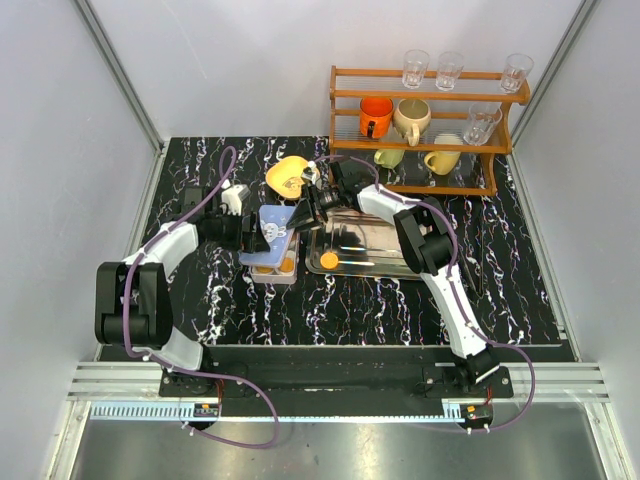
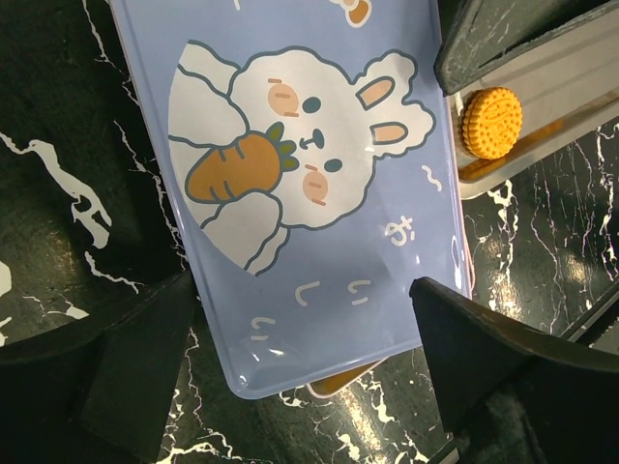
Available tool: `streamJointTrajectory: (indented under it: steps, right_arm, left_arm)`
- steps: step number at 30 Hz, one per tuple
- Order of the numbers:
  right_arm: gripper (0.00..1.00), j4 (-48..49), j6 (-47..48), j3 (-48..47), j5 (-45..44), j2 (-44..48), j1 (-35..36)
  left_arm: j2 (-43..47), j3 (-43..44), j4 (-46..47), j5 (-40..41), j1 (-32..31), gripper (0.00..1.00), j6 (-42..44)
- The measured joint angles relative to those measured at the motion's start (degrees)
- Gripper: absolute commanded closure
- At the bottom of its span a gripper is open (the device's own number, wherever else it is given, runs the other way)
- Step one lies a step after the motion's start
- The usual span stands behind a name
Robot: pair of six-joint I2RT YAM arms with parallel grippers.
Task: Pack the cookies
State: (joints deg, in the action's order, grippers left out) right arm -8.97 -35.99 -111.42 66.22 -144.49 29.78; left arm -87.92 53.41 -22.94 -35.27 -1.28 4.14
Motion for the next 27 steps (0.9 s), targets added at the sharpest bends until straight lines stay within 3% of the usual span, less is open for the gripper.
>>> streamJointTrajectory:
  steps: [27]
  right_arm:
    - [0.53, -6.95, 6.54, 1.11, -3.67, 3.02, 0.0]
  left_arm:
    - [0.74, -1.07, -1.86, -1.01, -1.64, 0.02, 2.12]
